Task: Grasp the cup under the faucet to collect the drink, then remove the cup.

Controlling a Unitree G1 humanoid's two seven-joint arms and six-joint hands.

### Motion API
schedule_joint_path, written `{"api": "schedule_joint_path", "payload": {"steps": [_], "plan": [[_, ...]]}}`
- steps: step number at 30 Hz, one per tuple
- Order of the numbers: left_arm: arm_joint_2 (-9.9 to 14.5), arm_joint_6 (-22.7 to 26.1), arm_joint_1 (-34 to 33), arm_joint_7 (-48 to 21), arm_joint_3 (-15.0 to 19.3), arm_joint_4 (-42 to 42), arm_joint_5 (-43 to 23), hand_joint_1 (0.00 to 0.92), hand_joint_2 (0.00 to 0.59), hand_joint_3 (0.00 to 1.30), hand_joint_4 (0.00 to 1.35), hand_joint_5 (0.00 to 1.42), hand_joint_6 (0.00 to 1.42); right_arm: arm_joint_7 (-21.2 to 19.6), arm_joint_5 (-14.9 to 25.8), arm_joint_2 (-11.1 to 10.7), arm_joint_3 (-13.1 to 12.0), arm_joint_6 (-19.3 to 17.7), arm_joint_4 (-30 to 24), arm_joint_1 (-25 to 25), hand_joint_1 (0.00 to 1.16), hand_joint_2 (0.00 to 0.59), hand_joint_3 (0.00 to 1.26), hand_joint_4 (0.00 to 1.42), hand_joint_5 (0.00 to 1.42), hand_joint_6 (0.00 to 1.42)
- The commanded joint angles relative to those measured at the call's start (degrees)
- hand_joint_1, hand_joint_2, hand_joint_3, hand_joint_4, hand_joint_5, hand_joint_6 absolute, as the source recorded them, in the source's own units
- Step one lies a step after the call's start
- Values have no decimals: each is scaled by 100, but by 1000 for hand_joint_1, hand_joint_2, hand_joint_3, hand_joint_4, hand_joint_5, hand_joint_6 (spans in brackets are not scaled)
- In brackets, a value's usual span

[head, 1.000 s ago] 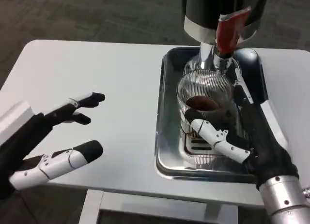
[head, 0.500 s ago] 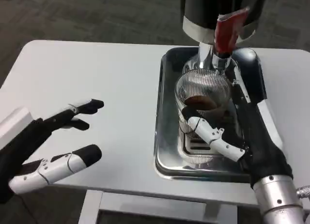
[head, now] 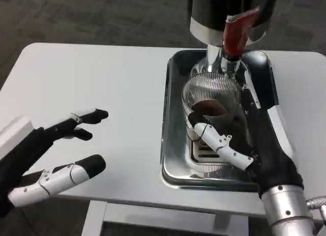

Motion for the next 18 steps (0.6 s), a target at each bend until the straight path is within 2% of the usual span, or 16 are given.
{"api": "schedule_joint_path", "payload": {"steps": [1,18], "plan": [[97,24,102,-61,15,2,36,0,92,195,168,277,228,-7,27,66,96,-101,131,23,570,220,0,0,68,183],[193,-14,136,-101,46,119,-10,0,92,216,184,293,228,-183,-346,158,297,111,223,-3,617,218,0,0,156,264]]}}
